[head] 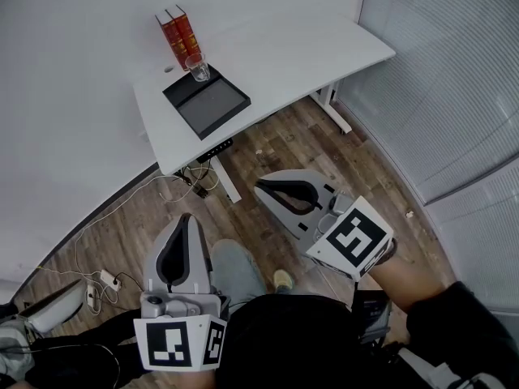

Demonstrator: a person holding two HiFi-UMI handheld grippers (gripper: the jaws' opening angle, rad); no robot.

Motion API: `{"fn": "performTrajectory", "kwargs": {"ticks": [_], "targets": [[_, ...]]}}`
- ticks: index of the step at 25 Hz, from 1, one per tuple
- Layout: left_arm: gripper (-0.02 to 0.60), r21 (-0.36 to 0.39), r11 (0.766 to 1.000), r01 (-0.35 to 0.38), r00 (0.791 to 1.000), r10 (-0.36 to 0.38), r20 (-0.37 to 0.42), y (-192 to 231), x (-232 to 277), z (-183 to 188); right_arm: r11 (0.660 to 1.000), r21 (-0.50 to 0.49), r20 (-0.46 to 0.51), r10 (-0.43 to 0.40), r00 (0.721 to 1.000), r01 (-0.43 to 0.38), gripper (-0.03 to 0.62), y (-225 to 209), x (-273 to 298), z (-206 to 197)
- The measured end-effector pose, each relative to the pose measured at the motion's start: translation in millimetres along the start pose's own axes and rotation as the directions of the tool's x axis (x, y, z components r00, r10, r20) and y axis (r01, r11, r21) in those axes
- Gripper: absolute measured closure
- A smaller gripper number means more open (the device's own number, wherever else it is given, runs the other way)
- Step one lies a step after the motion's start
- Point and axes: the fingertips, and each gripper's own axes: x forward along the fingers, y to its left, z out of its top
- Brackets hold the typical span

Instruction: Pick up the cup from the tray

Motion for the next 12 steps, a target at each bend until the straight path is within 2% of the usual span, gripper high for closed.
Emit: {"fn": "performTrajectory", "kwargs": {"ticks": [6,12], "targets": [[0.581,-0.013,1.0,-0.023,1.0,0.023,-0.007,-14,-2,-8,1.0,-0.006,0.011,0.019,1.0,-0.019,0.58,-4,-12,-8],[0.581,-0.018,1.0,-0.02,1.0,0.02,-0.002,-9,-4,-5,1.0,-0.016,0.006,0.027,1.0,-0.027,0.579,0,-8,-4]]}}
